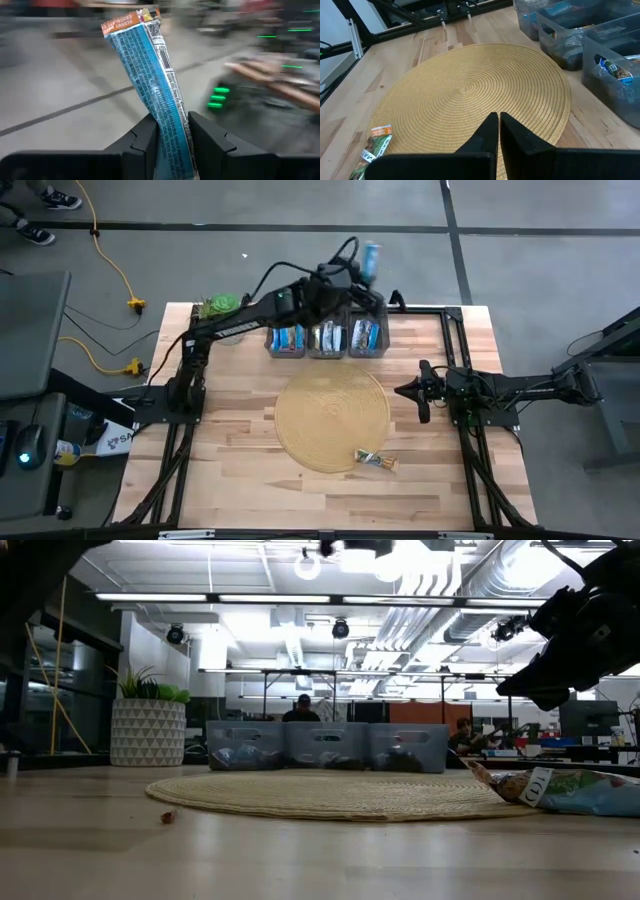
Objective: Pick and place Granola Bars by type
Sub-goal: Put the orange granola bar into the center black bin
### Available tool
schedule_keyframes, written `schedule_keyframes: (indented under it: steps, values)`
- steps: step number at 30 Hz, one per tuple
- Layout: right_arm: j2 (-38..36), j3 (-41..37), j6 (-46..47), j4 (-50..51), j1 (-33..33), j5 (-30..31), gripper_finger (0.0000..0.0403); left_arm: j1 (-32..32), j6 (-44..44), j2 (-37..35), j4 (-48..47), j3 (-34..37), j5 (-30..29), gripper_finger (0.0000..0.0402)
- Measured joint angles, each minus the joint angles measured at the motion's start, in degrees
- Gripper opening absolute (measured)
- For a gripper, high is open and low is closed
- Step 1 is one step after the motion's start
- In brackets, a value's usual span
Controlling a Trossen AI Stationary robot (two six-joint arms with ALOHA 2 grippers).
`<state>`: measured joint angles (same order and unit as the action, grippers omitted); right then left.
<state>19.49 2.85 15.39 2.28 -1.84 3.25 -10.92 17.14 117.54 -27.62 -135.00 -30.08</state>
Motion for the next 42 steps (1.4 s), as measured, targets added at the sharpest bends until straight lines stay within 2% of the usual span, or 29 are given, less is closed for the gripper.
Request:
schedule_keyframes:
  steps: [3,6,9,12,17,27,31,42]
  values:
    - [0.0,0.0,0.01,0.0,-0.01,0.0,0.0,-0.37,3.88,-0.81,-7.99,-0.02,-10.95,0.0099]
    - [0.0,0.0,0.0,0.0,-0.01,0.0,0.0,-1.39,11.27,-0.81,-16.5,-0.02,-15.3,0.0099]
    - [0.0,0.0,0.0,0.0,0.0,0.0,0.0,-2.88,19.36,-0.6,-23.04,1.27,-13.31,0.0099]
    - [0.0,0.0,0.01,0.0,0.0,0.0,0.0,-4.55,23.61,-0.24,-27.05,4.19,-10.98,0.0099]
    - [0.0,0.0,0.01,0.0,-0.01,0.0,0.0,-6.72,28.29,-0.2,-26.16,12.94,-6.91,0.0099]
    - [-0.02,0.0,0.01,0.0,0.0,0.0,0.0,-9.53,31.3,-0.18,-13.56,30.99,5.17,0.0099]
    - [-0.02,0.0,0.0,0.0,0.01,0.0,0.0,-10.2,32.76,-0.17,-9.54,37.09,7.07,0.0099]
    - [-0.02,0.0,-0.01,0.0,-0.01,0.0,0.0,-11.28,32.67,-0.17,-7.74,40.0,8.96,0.0099]
